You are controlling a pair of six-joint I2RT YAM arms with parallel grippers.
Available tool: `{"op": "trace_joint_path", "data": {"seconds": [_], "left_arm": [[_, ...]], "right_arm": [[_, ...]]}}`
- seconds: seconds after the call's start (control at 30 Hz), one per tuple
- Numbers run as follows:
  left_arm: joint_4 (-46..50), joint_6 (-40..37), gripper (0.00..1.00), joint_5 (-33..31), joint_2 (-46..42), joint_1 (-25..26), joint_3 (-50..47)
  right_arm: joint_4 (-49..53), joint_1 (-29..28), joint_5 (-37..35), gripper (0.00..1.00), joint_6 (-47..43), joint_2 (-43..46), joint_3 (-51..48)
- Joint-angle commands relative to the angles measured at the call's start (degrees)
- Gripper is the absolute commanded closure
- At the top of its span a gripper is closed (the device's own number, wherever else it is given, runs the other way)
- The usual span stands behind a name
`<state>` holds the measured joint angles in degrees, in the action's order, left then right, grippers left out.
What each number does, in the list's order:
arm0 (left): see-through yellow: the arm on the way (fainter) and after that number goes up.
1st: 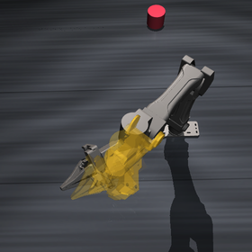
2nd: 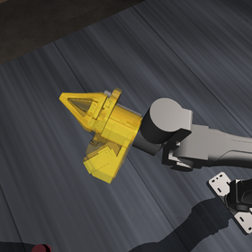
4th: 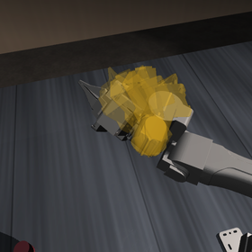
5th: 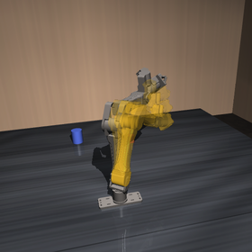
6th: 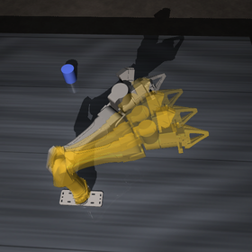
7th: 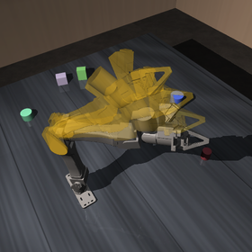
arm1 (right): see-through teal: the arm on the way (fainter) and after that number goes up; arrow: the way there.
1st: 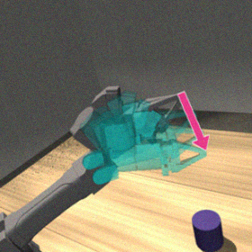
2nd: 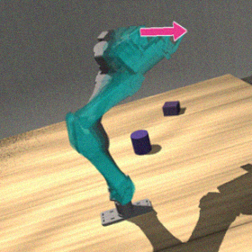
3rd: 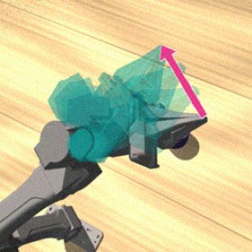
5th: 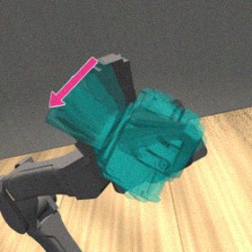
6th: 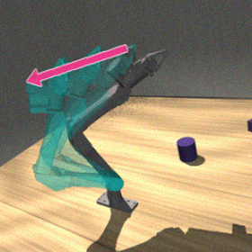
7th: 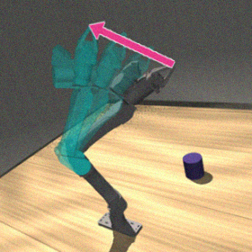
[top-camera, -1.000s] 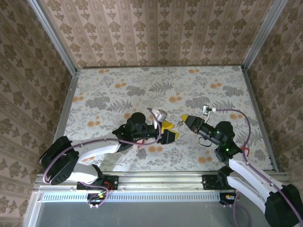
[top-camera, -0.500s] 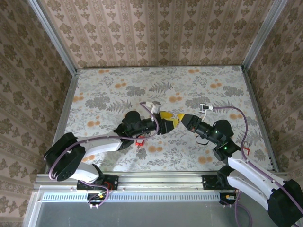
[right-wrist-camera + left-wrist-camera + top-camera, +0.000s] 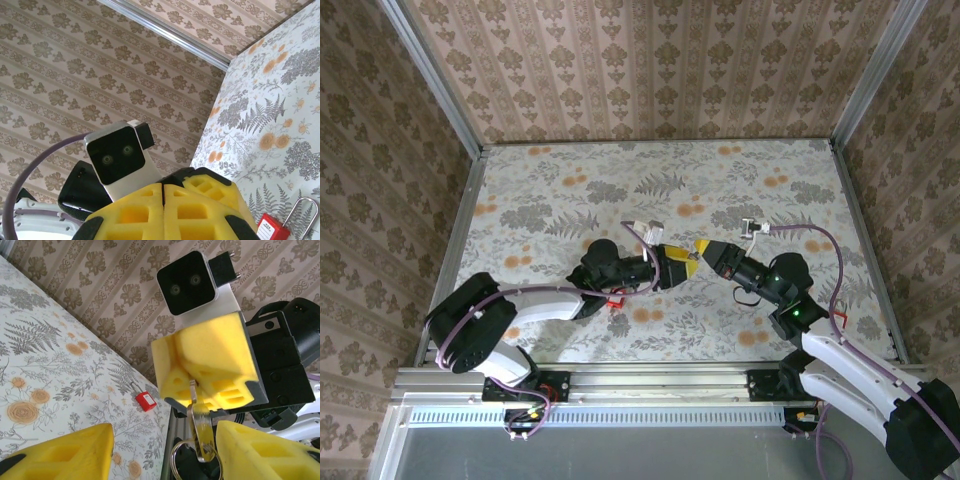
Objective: Unlock with the key
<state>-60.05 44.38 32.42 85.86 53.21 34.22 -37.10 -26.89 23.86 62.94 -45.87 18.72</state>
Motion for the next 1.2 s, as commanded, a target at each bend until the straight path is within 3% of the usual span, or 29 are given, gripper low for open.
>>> {"op": "trace_joint_path", "data": {"seconds": [0.0,0.47,0.83,1.03,1.17], "left_arm": [[-3.6,1.3,0.46,1.9,-0.8,0.4,-0.5],[-5.1,2.5,0.55,4.0,0.9,0.2,1.7],[-5.8,3.2,0.79,6.0,1.6,-0.3,1.7],[-6.3,3.6,0.77,6.3,1.6,-0.8,1.6],[-6.3,3.8,0.83,6.6,1.6,-1.0,1.6]], "right_arm": [[-0.4,-0.3,-1.8,1.0,-1.6,0.1,1.8],[0.7,-1.2,-2.3,1.0,-2.6,0.3,1.7],[0.4,-1.6,-2.6,1.0,-2.6,0.5,1.1],[0.1,-1.8,-2.9,1.0,-2.7,0.6,0.5],[0.1,-1.9,-3.1,1.0,-2.7,0.8,0.3]]}}
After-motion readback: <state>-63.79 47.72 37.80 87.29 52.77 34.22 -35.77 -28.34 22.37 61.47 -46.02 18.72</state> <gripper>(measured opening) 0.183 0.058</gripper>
